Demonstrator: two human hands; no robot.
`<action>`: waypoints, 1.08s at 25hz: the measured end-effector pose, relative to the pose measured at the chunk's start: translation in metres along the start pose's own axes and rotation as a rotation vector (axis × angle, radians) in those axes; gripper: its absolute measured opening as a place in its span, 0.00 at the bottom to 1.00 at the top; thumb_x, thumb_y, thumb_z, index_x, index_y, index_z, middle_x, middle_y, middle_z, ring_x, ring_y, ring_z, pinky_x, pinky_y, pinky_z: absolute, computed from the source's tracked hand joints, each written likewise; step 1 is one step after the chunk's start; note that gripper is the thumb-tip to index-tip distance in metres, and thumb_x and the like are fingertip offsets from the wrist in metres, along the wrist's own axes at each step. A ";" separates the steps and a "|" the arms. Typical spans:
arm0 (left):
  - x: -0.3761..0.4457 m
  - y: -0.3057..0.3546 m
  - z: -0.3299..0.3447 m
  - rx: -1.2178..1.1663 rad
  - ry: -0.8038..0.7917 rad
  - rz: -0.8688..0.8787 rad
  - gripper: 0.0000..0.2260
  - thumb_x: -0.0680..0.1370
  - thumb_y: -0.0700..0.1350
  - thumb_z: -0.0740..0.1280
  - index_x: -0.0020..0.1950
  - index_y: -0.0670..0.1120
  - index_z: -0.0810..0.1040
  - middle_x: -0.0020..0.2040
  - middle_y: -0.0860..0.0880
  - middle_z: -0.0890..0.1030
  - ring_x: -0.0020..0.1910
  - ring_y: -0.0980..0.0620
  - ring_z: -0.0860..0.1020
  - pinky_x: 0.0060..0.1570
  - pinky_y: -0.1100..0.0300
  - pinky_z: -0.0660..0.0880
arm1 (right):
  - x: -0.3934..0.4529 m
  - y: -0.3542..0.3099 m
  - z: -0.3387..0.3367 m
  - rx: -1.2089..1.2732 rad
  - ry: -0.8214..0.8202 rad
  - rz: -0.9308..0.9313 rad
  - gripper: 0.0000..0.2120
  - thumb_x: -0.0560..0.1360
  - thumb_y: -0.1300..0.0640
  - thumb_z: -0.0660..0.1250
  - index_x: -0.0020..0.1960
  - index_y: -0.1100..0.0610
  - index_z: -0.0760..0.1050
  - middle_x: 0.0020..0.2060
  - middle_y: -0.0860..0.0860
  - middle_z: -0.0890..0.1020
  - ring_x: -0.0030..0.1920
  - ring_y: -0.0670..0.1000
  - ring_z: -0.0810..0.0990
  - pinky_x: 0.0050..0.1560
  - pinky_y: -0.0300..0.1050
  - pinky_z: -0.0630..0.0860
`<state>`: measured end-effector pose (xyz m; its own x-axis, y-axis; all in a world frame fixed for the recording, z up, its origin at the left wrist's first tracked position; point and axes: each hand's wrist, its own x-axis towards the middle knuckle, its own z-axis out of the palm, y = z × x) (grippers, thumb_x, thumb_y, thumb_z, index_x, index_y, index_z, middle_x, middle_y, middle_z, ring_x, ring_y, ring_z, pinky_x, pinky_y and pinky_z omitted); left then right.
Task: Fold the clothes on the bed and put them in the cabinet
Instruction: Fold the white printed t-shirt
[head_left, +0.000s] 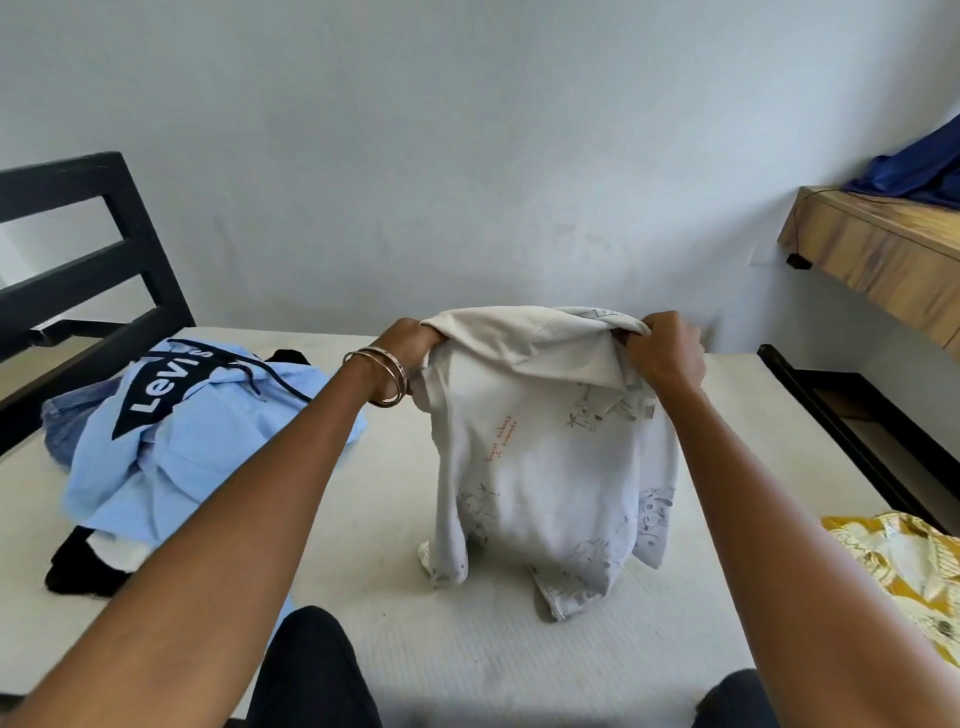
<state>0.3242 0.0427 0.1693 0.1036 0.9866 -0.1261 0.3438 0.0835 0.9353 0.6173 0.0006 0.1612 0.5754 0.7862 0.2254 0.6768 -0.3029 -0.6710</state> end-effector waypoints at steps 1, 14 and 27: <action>0.000 0.005 0.003 0.003 -0.031 -0.010 0.08 0.77 0.46 0.63 0.40 0.44 0.77 0.36 0.44 0.76 0.35 0.47 0.74 0.38 0.53 0.71 | -0.001 0.000 0.002 -0.010 0.021 0.000 0.10 0.75 0.53 0.67 0.43 0.60 0.78 0.40 0.58 0.76 0.42 0.61 0.72 0.45 0.50 0.71; -0.028 -0.020 0.082 0.472 -0.312 0.329 0.36 0.64 0.63 0.72 0.68 0.49 0.71 0.59 0.47 0.77 0.57 0.47 0.76 0.54 0.56 0.73 | -0.038 -0.048 0.026 0.610 -0.635 -0.111 0.03 0.72 0.65 0.71 0.46 0.64 0.81 0.40 0.58 0.82 0.42 0.55 0.80 0.45 0.47 0.77; -0.021 -0.026 0.070 0.238 0.231 0.129 0.19 0.78 0.43 0.62 0.27 0.43 0.69 0.26 0.44 0.72 0.30 0.42 0.71 0.31 0.57 0.64 | -0.079 0.016 0.068 0.215 -0.757 -0.254 0.24 0.66 0.51 0.80 0.56 0.53 0.73 0.48 0.52 0.81 0.45 0.52 0.80 0.48 0.49 0.78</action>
<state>0.3782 0.0096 0.1242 -0.0442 0.9949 0.0911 0.5522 -0.0516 0.8321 0.5517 -0.0293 0.0846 -0.1000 0.9903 -0.0970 0.5980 -0.0181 -0.8013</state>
